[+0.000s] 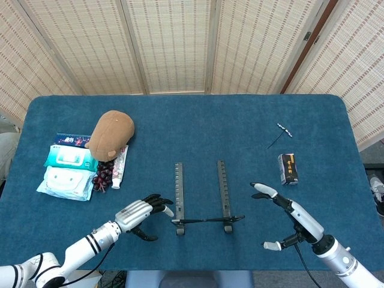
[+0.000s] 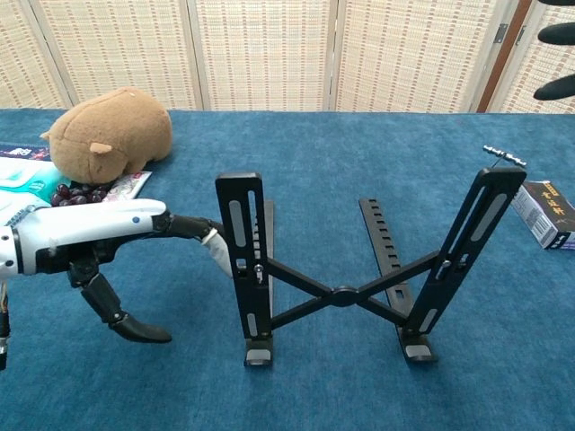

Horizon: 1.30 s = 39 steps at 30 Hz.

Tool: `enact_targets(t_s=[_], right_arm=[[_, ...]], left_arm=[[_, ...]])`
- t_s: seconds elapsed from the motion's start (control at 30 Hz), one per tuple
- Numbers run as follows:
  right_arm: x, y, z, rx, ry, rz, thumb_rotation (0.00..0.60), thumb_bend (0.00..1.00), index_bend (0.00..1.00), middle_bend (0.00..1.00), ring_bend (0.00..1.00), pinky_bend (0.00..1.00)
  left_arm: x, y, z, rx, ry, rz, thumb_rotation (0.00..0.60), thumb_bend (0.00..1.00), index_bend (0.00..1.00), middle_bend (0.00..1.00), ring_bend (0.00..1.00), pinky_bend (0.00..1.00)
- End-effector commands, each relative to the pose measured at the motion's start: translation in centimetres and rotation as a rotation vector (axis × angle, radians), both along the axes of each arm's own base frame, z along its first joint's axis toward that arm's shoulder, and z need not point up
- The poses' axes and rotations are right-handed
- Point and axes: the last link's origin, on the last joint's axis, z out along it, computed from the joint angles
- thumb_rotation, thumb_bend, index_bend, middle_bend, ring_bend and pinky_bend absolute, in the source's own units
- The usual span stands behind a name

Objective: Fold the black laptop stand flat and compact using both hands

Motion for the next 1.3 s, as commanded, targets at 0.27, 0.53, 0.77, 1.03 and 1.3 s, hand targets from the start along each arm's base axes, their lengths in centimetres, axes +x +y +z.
enact_targets(t_s=[0.27, 0.53, 0.77, 1.03, 1.3], right_arm=[[-0.4, 0.0, 0.0, 0.003, -0.002, -0.008, 0.6, 0.0, 0.0, 0.07, 0.01, 0.19], [-0.5, 0.1, 0.0, 0.003, -0.006, -0.011, 0.6, 0.0, 0.0, 0.07, 0.01, 0.19], [-0.6, 0.1, 0.0, 0.003, -0.01, -0.017, 0.6, 0.0, 0.0, 0.07, 0.0, 0.19], [-0.8, 0.2, 0.0, 0.001, -0.01, -0.019, 0.6, 0.0, 0.0, 0.07, 0.0, 0.19], [-1.0, 0.3, 0.1, -0.002, -0.011, -0.028, 0.6, 0.0, 0.0, 0.07, 0.0, 0.19]], left_arm=[[0.7, -0.1, -1.3, -0.033, -0.013, 0.006, 0.6, 0.17, 0.28, 0.13, 0.12, 0.0], [0.6, 0.0, -1.6, -0.037, -0.007, 0.011, 0.6, 0.17, 0.28, 0.13, 0.12, 0.0], [0.7, -0.3, -1.8, -0.042, -0.001, 0.004, 0.6, 0.17, 0.28, 0.13, 0.12, 0.0], [0.9, -0.4, -2.1, -0.049, 0.001, -0.005, 0.6, 0.17, 0.28, 0.13, 0.12, 0.0], [1.0, -0.6, -2.5, -0.064, 0.01, -0.009, 0.6, 0.17, 0.28, 0.13, 0.12, 0.0]])
